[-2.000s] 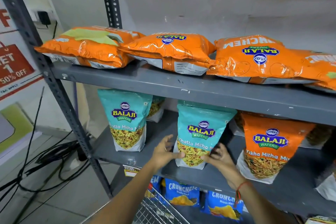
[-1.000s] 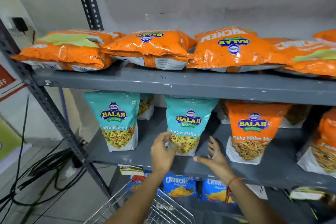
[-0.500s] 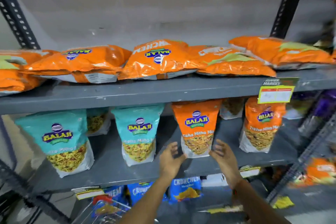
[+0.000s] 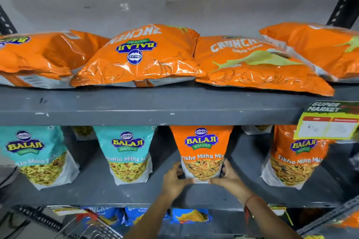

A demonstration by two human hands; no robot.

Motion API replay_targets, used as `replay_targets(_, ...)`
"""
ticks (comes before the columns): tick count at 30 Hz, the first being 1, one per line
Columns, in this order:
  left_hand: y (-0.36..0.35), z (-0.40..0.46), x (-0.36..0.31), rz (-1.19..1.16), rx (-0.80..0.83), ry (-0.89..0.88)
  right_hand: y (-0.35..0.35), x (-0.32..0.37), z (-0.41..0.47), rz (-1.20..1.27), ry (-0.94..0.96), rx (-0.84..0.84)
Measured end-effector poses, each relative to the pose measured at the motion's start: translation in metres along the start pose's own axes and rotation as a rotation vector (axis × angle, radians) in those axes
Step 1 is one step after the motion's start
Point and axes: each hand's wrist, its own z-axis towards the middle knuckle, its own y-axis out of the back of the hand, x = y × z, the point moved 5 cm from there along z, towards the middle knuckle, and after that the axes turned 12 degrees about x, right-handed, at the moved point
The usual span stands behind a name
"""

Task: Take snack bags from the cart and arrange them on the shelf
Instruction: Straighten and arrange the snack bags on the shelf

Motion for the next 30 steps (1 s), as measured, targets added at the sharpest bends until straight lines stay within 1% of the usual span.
replay_targets(5, 0.004, 0.000, 0.008, -0.015, -0.035, 0.001, -0.010, 0.002, 0.002, -0.014, 0.018, -0.009)
replay_targets(8, 0.003, -0.005, 0.003, -0.011, -0.040, -0.028, -0.012, 0.008, -0.004, -0.008, 0.021, 0.009)
replay_targets(10, 0.001, -0.014, -0.004, -0.022, -0.064, -0.048, -0.011, 0.012, -0.014, -0.003, 0.029, -0.008)
replay_targets(11, 0.001, -0.021, -0.007, -0.036, -0.100, -0.054, -0.010, 0.014, -0.021, 0.005, 0.034, -0.037)
replay_targets(14, 0.003, -0.046, -0.021, -0.030, -0.278, -0.078, -0.006, 0.021, -0.053, 0.030, 0.056, -0.140)
replay_targets(16, -0.002, -0.059, -0.034, -0.019, -0.331, -0.123, -0.003, 0.023, -0.078, 0.055, 0.085, -0.184)
replay_targets(18, -0.016, -0.065, -0.052, 0.000, -0.296, -0.170, 0.005, 0.024, -0.105, 0.080, 0.111, -0.235)
replay_targets(21, -0.048, -0.065, -0.084, 0.022, -0.188, -0.235, 0.022, 0.024, -0.140, 0.099, 0.142, -0.322)
replay_targets(25, -0.101, -0.057, -0.115, 0.011, -0.059, -0.296, 0.067, 0.020, -0.176, 0.113, 0.205, -0.573)
replay_targets(27, -0.128, -0.049, -0.122, -0.003, 0.001, -0.287, 0.093, 0.017, -0.191, 0.145, 0.246, -0.653)
replay_targets(30, -0.167, -0.032, -0.124, -0.011, 0.083, -0.236, 0.134, 0.004, -0.202, 0.158, 0.231, -0.692)
